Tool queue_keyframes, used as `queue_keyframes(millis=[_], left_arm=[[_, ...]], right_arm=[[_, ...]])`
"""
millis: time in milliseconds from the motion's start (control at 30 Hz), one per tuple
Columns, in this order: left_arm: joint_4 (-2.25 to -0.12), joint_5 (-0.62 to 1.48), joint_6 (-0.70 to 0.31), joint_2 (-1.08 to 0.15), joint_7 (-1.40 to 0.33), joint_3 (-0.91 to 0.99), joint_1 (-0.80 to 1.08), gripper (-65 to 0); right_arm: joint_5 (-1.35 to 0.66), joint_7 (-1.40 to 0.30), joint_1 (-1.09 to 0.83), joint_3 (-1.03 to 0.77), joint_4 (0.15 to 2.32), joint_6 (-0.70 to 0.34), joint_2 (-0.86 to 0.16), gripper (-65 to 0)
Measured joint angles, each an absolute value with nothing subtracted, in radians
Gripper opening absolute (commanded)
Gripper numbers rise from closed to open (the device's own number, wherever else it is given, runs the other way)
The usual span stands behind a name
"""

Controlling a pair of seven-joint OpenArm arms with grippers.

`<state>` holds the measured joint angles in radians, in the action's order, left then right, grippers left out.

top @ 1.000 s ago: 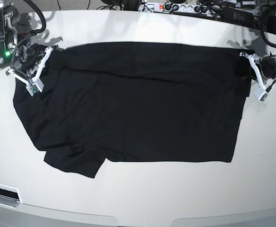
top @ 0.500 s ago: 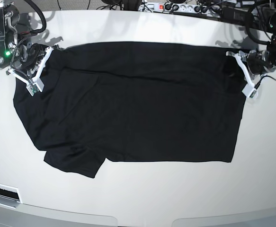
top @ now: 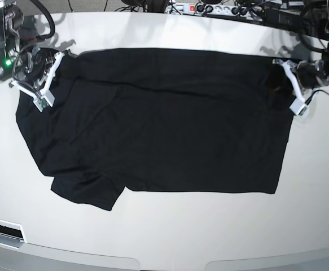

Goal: Layout the t-shirt on the table in an organized manner, then fold the t-shirt properly
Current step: 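Pull the black shirt's edge with both grippers toward the robot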

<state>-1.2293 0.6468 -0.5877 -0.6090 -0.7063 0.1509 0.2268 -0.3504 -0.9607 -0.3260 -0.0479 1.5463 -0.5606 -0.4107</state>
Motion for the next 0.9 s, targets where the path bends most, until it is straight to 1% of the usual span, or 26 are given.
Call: queue_keyframes(millis=[267, 467, 600, 900], left_arm=[[-1.23, 0.704, -0.617, -0.663, -0.783, 0.152, 0.25, -65.0], [-1.231, 0.727, -0.617, -0.666, -0.805, 0.152, 0.256, -65.0], [-1.254, 0.727, -0.612, -0.667, -0.834, 0.152, 0.264, -65.0], [-1.315, 0.761, -0.619, -0.673, -0.823, 0.178, 0.408, -65.0]], right_arm=[[-0.356, -0.958, -0.381, -0.048, 1.579, -0.559, -0.413, -65.0], [-0.358, -0.974, -0.47, -0.048, 1.655, -0.556, -0.413, -65.0], [-0.35, -0.991, -0.479, -0.047, 1.672, -0.556, -0.41, -65.0], [-0.348, -1.003, -0.476, -0.046, 1.674, -0.557, -0.41, -65.0]])
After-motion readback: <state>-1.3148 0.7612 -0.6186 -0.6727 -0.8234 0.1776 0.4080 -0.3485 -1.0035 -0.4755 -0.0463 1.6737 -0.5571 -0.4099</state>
